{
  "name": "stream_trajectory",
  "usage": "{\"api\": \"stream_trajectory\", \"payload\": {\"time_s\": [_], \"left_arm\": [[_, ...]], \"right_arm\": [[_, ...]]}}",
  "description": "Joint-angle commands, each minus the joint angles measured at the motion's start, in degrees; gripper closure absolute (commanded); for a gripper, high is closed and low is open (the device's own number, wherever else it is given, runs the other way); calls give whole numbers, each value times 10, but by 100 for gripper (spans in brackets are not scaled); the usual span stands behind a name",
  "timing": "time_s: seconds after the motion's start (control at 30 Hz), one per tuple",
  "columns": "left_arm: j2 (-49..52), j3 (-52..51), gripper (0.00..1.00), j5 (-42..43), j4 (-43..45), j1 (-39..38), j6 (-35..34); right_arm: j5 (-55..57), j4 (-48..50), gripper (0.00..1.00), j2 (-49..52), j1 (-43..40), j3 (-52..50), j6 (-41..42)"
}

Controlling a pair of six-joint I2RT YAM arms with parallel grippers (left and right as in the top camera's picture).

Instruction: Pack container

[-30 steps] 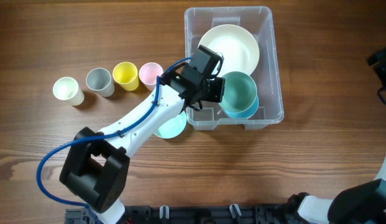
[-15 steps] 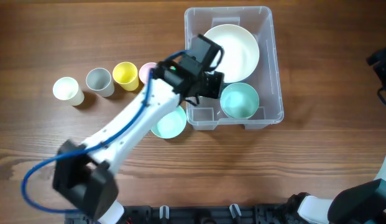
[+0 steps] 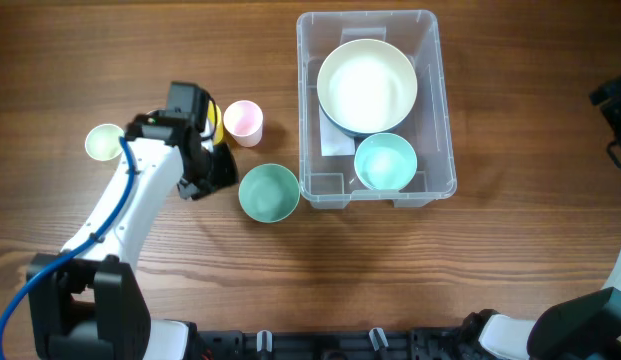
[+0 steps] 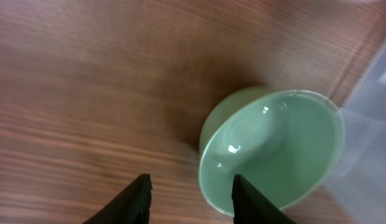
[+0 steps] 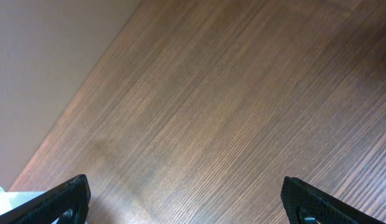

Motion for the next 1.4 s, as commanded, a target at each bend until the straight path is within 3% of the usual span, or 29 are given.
{"api": "stream_trajectory", "payload": {"time_s": [0.0, 0.13, 0.33, 0.43, 0.57, 0.7, 0.83, 0.97, 1.07, 1.27, 1.37], "left_arm": [[-1, -87, 56, 32, 86, -17, -19], [-1, -127, 60, 32, 136, -31, -27], [-1, -127, 96, 26, 138, -40, -29], [-8, -118, 96, 26, 111, -34, -28], [-53, -39, 96, 2, 2, -30, -24], [-113, 112, 96, 1, -71, -45, -9], [-117, 212, 96, -3, -7, -116, 10], [-61, 214, 96, -2, 99, -211, 3], [19, 214, 96, 0, 129, -265, -3], [118, 214, 96, 2, 140, -301, -9], [136, 214, 87, 2, 146, -308, -9]], "right_arm": [[-3, 1, 0, 3, 2, 3, 8], [-3, 1, 0, 3, 2, 3, 8], [-3, 1, 0, 3, 2, 3, 7], [-3, 1, 0, 3, 2, 3, 7], [-3, 1, 1, 3, 2, 3, 7], [-3, 1, 0, 3, 2, 3, 7], [-3, 1, 0, 3, 2, 3, 7], [-3, 1, 0, 3, 2, 3, 7], [-3, 1, 0, 3, 2, 3, 7], [-3, 1, 0, 3, 2, 3, 7], [-3, 1, 0, 3, 2, 3, 7]]}}
